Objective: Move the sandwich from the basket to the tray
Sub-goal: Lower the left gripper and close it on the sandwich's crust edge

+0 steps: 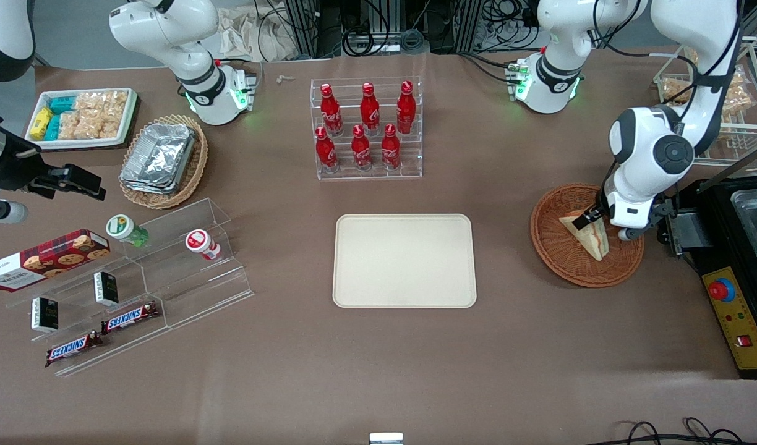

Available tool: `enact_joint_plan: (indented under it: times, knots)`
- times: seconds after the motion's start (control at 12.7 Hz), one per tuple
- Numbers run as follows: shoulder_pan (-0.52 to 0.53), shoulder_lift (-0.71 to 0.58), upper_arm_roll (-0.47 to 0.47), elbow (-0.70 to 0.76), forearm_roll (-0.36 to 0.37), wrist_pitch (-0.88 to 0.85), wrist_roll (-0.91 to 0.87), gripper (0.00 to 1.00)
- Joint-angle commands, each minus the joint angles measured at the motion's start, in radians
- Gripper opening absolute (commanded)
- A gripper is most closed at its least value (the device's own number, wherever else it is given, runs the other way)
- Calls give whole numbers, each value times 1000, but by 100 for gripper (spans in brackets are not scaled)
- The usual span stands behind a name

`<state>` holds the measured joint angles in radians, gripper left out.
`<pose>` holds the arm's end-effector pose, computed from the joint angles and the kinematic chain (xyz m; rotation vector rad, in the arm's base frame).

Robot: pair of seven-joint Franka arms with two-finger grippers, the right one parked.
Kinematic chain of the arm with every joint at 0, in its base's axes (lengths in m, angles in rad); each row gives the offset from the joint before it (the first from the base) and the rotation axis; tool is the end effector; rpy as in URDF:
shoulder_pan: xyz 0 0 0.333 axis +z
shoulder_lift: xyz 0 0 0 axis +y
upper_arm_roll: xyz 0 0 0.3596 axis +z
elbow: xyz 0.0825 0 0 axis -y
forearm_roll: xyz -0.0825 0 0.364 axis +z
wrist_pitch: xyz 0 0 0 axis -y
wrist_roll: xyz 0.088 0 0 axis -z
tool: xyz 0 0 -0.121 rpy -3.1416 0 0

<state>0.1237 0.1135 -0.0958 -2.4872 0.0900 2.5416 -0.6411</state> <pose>0.4614 0.0123 0.2856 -2.9523 -0.9028 0.0680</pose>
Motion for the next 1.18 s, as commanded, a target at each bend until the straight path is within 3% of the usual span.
enact_joint_plan:
  times: [0.0, 0.08, 0.16, 0.24, 0.71, 0.95, 1.11]
  knots:
    - [11, 34, -7, -12, 19, 74, -34, 99]
    - [11, 31, -9, -10, 19, 74, -58, 66]
    - [11, 23, -7, -7, 19, 74, -89, 27]
    - [10, 21, -9, -4, 19, 74, -104, 1]
    - [8, -17, -12, 45, 17, 52, -131, 0]
    - [-1, -48, -19, 186, 16, -180, -120, 0]
    - [-3, -46, -48, 352, 16, -402, -92, 0]
